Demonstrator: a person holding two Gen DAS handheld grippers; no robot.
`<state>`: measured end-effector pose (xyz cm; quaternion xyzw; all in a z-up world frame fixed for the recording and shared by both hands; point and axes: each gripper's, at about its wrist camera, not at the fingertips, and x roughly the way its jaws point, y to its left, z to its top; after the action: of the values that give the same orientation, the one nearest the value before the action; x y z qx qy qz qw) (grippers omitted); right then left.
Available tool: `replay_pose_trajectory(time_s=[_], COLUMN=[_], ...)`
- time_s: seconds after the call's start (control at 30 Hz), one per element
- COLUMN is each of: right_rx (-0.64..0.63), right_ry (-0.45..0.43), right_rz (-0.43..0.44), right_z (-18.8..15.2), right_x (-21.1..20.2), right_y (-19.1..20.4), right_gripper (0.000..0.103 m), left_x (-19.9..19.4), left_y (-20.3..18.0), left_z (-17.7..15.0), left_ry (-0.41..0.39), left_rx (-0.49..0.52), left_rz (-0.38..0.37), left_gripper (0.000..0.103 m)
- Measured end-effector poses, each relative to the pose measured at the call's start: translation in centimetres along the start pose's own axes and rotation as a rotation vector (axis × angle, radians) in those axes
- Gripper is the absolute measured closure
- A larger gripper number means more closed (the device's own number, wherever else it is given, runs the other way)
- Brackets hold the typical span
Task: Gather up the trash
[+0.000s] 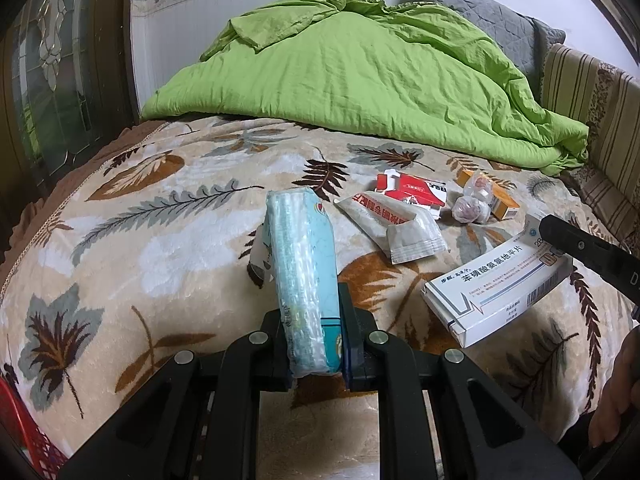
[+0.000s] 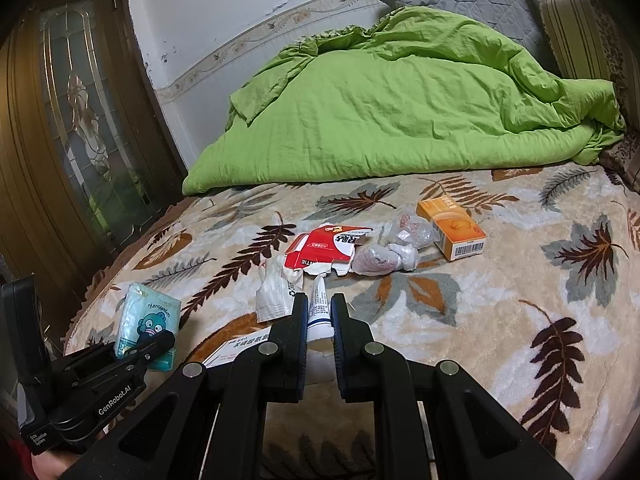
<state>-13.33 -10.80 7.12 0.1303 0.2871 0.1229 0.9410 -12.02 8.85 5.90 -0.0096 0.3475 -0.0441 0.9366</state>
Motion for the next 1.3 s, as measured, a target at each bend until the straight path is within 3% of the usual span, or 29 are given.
replay_pose_trajectory(time_s=[0.53,0.87,1.07,1.3], right_rx=[0.016,0.056,-0.019,-0.171], right_ry=[-0.017,-0.023,0.008,0.065], right_rz=[0.007,0.050,0.174,0.401], right_z=[0.2,1.5,1.9,1.3], right_x=[-0.6,-1.3,-1.3,-1.1], right_y=[0.0,1.0,6.8,17.6], right_gripper=[0.091,0.091,0.091,0.091], left_x=[-0.5,-4.0,-9.9,-18.3], left_y=[0.2,1.8,5.4,13.4], left_z=[0.4,1.7,2.5,-1.1], left_ry=[-0.019,-0.038,-0.093,-0.147], left_rx=[-0.010,-0.081,-0.141,-0.254], left_rz=[-0.011,-0.063,-0.070,0.076], left_gripper=[0.087,0.087,0.087,0.087])
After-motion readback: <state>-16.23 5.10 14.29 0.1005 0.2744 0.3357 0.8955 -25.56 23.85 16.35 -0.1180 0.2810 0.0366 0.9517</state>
